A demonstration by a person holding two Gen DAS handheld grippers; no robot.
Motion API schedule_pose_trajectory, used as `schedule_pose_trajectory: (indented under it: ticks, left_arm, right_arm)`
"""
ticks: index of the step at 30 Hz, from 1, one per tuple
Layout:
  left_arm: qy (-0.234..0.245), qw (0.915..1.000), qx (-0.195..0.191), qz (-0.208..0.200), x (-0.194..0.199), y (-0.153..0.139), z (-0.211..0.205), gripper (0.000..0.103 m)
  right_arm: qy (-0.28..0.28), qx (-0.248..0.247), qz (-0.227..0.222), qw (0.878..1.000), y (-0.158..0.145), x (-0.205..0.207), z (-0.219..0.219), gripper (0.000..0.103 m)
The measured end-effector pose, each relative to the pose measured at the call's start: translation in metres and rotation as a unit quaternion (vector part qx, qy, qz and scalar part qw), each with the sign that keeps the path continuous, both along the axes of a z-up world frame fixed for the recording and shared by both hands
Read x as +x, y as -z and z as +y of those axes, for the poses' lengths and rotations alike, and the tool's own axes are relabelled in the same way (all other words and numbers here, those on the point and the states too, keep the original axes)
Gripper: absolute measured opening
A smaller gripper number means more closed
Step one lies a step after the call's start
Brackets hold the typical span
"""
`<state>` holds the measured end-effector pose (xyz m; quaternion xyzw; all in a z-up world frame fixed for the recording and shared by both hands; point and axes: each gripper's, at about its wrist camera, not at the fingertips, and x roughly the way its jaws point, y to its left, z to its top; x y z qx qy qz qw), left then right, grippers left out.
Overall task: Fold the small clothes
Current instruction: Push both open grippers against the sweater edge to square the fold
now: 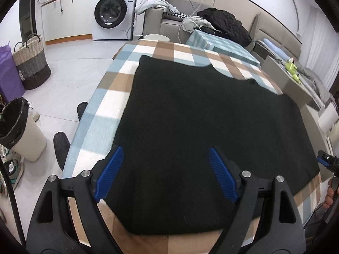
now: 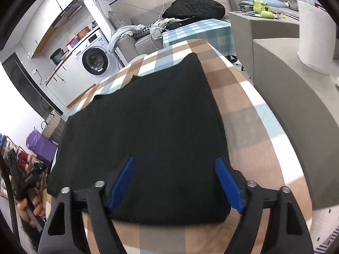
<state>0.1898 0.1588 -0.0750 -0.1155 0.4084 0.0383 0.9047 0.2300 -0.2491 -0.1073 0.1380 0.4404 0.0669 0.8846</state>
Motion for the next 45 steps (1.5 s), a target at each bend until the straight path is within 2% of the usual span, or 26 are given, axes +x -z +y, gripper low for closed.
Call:
schedule_pose_trajectory:
  ticks: [3,9,17,20,23,30,38,45]
  left_arm:
    - [-0.001,1.0,-0.001,0.0,-0.016,-0.001,-0.008,0.083]
    - [-0.005,0.9994,-0.028,0.017,-0.035,0.008,-0.017,0.086]
    - [-0.007,0.9991,-0.038,0.018,-0.052,0.009,-0.017,0.089]
    - [-0.003,0.9994,-0.032,0.016,-0.057,0.011,-0.019,0.09]
    - [-0.002,0.9997,-0.021,0.013,-0.062,0.013,-0.02,0.091]
    - [-0.003,0.9996,-0.029,0.005,-0.072,0.012,-0.019,0.092]
    - [-0.018,0.9997,-0.018,0.002,-0.08,0.015,-0.025,0.092]
    - [-0.004,1.0,-0.006,0.003,-0.082,0.016,-0.035,0.092]
  right_arm:
    - [-0.001,-0.004,0.011,1.0,0.006,-0.013,0.001,0.091]
    - [0.009,0.014,0.022,1.0,0.012,-0.032,-0.003,0.094]
    - [0.015,0.07,0.047,0.996,0.022,-0.053,-0.011,0.094]
    - [0.007,0.089,0.045,0.995,0.026,-0.055,-0.007,0.094]
    - [-0.007,0.081,0.038,0.996,0.026,-0.055,0.003,0.094]
    - [-0.031,0.106,0.023,0.994,0.021,-0.047,0.024,0.094]
    - [-0.028,0.103,0.009,0.994,0.018,-0.047,0.037,0.094]
    - [-0.009,0.108,0.002,0.994,0.019,-0.049,0.031,0.094]
